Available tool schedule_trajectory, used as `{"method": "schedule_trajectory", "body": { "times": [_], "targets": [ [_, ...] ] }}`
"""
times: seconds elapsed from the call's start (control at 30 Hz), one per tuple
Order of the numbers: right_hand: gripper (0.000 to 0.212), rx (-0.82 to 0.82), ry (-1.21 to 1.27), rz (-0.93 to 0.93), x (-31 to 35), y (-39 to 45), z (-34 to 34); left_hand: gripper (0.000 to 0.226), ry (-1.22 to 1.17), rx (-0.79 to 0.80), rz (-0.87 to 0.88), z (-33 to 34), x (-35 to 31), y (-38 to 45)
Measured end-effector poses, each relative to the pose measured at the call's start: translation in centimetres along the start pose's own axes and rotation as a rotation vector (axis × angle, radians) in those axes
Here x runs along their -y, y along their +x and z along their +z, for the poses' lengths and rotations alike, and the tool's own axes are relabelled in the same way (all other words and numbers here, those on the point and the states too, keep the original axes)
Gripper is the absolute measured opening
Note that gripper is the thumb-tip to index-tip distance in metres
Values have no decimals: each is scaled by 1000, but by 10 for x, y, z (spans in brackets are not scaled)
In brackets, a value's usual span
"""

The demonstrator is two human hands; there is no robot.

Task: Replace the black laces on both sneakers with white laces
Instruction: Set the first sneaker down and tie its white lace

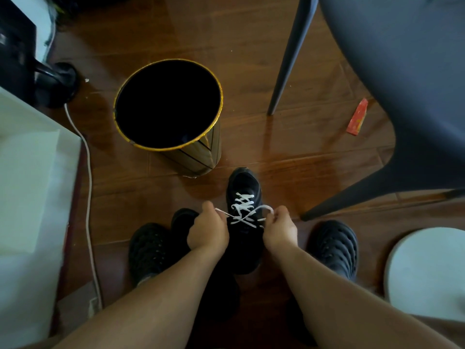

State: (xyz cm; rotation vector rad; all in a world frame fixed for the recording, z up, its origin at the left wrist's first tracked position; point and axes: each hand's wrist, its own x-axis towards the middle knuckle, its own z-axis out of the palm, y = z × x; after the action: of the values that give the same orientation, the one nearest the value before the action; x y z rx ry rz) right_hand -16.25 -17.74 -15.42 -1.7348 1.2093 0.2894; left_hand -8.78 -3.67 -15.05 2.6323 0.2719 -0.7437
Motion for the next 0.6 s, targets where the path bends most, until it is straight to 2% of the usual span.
{"method": "schedule_trajectory", "body": {
  "times": [0.1, 0.23, 0.33, 0.6],
  "targets": [
    [18, -42, 34, 9, -1, -3, -5, 21, -24, -44, -12, -1, -3, -6],
    [26, 82, 233, 131, -7, -1, 3, 30, -154, 68, -9, 6, 1, -7],
    [14, 147, 311, 189, -2, -4, 4, 32, -167, 108, -2, 8, 5, -5],
    [14, 196, 471, 276, -2, 2, 6, 25, -160, 83, 55, 9, 3, -4]
  ]
}}
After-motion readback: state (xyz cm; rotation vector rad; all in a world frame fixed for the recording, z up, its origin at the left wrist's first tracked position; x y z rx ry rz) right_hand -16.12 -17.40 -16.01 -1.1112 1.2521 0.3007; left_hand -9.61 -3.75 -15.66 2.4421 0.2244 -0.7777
